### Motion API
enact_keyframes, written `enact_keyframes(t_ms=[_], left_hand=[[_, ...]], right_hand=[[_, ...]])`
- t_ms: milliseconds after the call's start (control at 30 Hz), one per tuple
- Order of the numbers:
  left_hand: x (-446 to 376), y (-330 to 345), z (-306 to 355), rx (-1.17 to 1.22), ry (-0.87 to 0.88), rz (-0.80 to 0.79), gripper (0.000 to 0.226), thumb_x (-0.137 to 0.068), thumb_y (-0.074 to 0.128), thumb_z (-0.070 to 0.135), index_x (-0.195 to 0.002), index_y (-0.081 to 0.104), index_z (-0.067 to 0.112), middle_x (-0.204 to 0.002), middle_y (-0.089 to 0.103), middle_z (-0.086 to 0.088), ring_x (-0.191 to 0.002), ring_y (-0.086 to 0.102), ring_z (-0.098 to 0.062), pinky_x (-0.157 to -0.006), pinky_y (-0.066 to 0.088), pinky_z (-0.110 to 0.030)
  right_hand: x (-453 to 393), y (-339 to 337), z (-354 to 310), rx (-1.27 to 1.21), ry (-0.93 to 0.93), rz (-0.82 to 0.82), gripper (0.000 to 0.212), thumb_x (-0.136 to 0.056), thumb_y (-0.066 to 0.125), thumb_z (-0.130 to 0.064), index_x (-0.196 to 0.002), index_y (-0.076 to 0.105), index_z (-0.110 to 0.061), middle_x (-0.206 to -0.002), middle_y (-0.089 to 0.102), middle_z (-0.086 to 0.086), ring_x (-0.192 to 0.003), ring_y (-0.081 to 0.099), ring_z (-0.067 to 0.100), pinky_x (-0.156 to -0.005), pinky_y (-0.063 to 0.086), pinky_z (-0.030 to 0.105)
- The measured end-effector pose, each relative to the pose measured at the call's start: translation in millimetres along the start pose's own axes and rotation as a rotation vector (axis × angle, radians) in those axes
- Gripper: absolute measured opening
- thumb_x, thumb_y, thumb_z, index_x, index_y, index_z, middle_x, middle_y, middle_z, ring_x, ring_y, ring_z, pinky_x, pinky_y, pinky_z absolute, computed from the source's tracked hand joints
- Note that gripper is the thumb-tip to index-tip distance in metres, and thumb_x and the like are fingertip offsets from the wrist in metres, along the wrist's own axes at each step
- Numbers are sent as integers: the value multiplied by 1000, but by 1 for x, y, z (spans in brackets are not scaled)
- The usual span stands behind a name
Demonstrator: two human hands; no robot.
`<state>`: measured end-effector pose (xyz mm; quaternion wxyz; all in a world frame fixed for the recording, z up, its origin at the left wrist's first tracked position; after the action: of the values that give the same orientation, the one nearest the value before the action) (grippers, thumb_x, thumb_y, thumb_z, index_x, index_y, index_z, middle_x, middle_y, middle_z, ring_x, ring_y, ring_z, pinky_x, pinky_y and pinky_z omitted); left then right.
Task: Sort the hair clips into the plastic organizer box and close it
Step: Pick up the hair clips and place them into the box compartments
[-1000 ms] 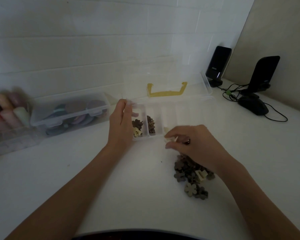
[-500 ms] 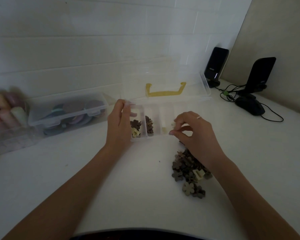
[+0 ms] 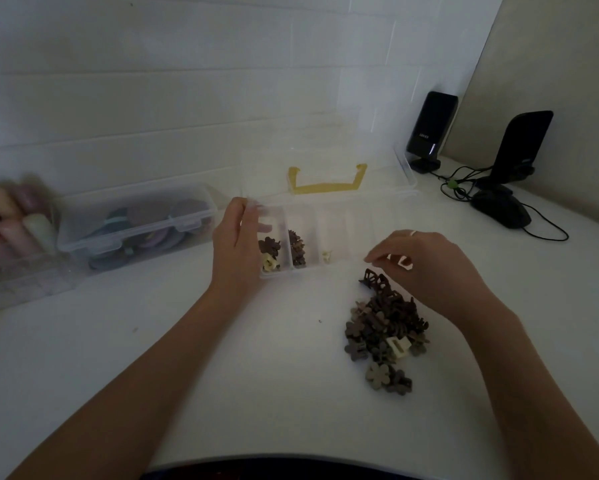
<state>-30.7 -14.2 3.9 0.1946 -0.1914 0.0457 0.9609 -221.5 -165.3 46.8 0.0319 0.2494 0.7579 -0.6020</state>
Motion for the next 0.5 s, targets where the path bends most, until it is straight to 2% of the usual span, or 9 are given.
enact_keyframes(t_ms=[67,133,233,367,433,500], left_hand=[[-1,0,-2,-5,-1,5,25,-94,37,42,-75,54,43,-87,61,15,-82,67,-20,-65,50,-55],[-2,0,-3,-7,-2,8,25,-93,37,42,-75,54,43,-87,62,15,-81,67,-19,-66,49,-51],[-3,0,-4,-11,15,14,24,-93,38,43,-75,54,41,-87,62,13,-82,67,-21,-65,47,-45],[-2,0,-2,-11,30,8,24,-92,37,44,-75,54,44,-90,62,10,-85,67,-23,-62,47,-42],[-2,1,-1,-4,17,26,26,-93,37,41,-74,54,45,-90,63,11,-85,68,-23,-63,47,-42],[-3,0,-2,8,-2,51,28,-93,39,38,-71,54,44,-85,63,17,-84,68,-22,-63,46,-42]], right_hand=[[2,-3,0,61,-31,61,14,-85,65,-24,-89,72,-35,-84,62,-19,-65,48,-2,-56,35,12],[2,-5,1,75,-39,54,12,-84,66,-29,-88,72,-38,-75,57,-17,-59,46,-4,-52,29,12],[2,-2,4,95,9,-71,10,-84,64,-38,-93,66,-44,-67,56,-18,-59,48,-6,-53,32,13],[3,-2,1,126,-12,-78,12,-83,64,-37,-92,56,-38,-76,60,-17,-59,51,-1,-56,41,20],[3,-1,0,134,-14,-108,11,-84,64,-36,-93,58,-37,-83,65,-20,-57,48,-5,-55,39,16],[2,2,-1,163,-18,-119,17,-86,62,-37,-102,65,-41,-98,68,-22,-60,46,-9,-57,34,11]])
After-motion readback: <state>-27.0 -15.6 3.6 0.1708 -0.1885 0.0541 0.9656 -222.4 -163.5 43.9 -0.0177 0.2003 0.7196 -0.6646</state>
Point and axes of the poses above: each hand's wrist, its own x-axis away from the middle knuckle, its own y-axis out of the palm, z = x × y, the point moved 2 cm from there along -x, towards the middle knuckle
